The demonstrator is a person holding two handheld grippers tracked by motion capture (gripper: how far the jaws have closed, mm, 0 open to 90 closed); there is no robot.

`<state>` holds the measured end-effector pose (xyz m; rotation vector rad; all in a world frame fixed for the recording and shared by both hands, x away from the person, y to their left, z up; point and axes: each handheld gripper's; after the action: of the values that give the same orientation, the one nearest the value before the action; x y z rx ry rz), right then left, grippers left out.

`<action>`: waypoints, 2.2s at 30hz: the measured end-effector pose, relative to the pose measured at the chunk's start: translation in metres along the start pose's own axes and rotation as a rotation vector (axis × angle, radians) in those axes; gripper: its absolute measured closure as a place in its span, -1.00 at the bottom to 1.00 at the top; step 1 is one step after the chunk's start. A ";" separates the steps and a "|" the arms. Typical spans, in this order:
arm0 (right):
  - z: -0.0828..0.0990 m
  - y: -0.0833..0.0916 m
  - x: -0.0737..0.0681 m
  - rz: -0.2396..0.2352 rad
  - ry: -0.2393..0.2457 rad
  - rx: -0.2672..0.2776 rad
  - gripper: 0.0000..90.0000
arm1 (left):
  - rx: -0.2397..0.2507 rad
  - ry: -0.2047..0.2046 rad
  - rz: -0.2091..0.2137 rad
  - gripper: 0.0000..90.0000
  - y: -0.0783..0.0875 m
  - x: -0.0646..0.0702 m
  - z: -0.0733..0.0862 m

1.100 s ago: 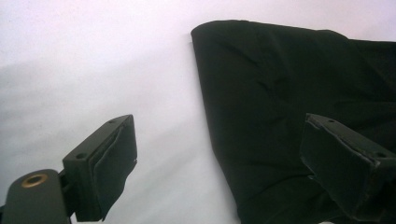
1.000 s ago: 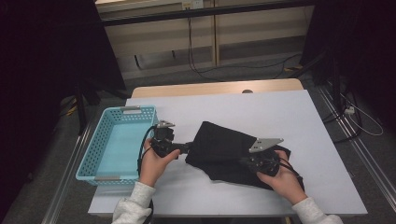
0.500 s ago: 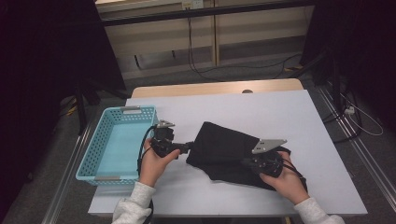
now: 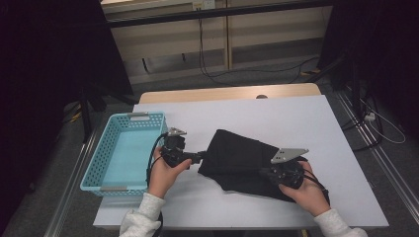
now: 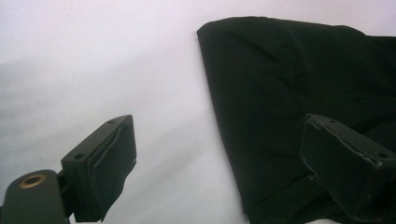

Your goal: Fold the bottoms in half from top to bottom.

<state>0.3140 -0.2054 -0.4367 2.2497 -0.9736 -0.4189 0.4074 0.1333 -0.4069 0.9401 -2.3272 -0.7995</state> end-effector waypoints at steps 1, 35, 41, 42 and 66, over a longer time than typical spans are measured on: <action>0.000 0.000 0.000 -0.001 0.001 0.000 0.99 | 0.005 -0.001 -0.004 -0.76 0.000 0.000 0.000; 0.005 0.010 0.002 0.002 -0.004 0.007 0.99 | -0.010 -0.008 -0.017 -0.79 0.002 -0.002 0.001; 0.008 0.013 0.005 -0.003 -0.017 0.008 0.99 | -0.014 -0.010 -0.013 -0.80 0.002 -0.002 0.001; 0.009 0.013 0.005 -0.004 -0.017 0.007 0.99 | -0.021 -0.010 -0.006 -0.80 0.002 -0.002 0.001; 0.014 0.020 0.008 0.000 -0.014 0.006 0.99 | -0.016 -0.011 -0.015 -0.80 0.002 -0.002 0.001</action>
<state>0.3014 -0.2279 -0.4343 2.2549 -0.9831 -0.4330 0.4073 0.1363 -0.4070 0.9492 -2.3226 -0.8306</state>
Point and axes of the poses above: each handheld gripper's, and its own axes: y roughly backward along the jaws, z roughly out of its underside, x roughly to its right, and after that the axes turned 4 degrees about z, right-handed
